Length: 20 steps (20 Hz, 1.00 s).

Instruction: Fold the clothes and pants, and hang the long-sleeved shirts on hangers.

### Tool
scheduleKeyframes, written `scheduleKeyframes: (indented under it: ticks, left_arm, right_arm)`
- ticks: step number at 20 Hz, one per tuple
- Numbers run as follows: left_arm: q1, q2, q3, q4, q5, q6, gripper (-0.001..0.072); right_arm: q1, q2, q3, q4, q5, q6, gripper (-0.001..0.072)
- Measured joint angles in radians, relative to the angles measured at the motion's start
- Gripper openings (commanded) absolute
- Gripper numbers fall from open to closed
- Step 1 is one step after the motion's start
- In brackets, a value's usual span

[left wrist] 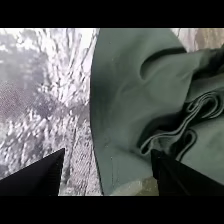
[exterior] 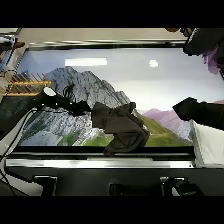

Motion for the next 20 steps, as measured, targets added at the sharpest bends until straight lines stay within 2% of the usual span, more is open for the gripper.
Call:
scheduleKeyframes:
  ticks: [5, 6, 7, 8, 10, 14, 16, 18, 20]
  left_arm:
    - [-0.050, -0.032, -0.008, -0.027, 0.024, 0.020, 0.0592]
    - [-0.061, -0.038, -0.008, -0.029, 0.027, 0.024, 0.0437]
    - [-0.069, -0.045, -0.009, -0.026, 0.032, 0.024, 0.0062]
    - [-0.077, -0.051, -0.011, -0.008, 0.040, 0.025, 0.0016]
    - [-0.082, -0.053, -0.010, -0.007, 0.044, 0.026, 0.0016]
    - [-0.071, -0.040, -0.008, -0.030, 0.042, 0.026, 0.0016]
    - [-0.065, -0.031, -0.008, -0.037, 0.034, 0.024, 0.0017]
    - [-0.060, -0.026, -0.008, -0.038, 0.026, 0.023, 0.0017]
    - [-0.058, -0.024, -0.008, -0.042, 0.017, 0.020, 0.0017]
  right_arm:
    - [0.000, 0.000, 0.000, 0.000, 0.001, 0.019, 0.0386]
    - [0.000, 0.000, 0.000, 0.000, 0.008, 0.026, 0.0386]
    - [0.000, 0.000, 0.000, 0.000, 0.018, 0.037, 0.0387]
    - [0.000, 0.000, 0.000, -0.001, 0.035, 0.051, 0.0387]
    - [0.000, 0.000, 0.000, -0.007, 0.093, 0.106, 0.0386]
    - [-0.036, -0.032, 0.000, -0.092, 0.235, 0.406, 0.0383]
    - [-0.146, -0.082, 0.000, -0.064, 0.293, 0.489, 0.0386]
    - [-0.303, -0.168, 0.000, 0.077, 0.317, 0.397, 0.0389]
    - [-0.436, -0.290, 0.000, 0.222, 0.268, 0.204, 0.0440]
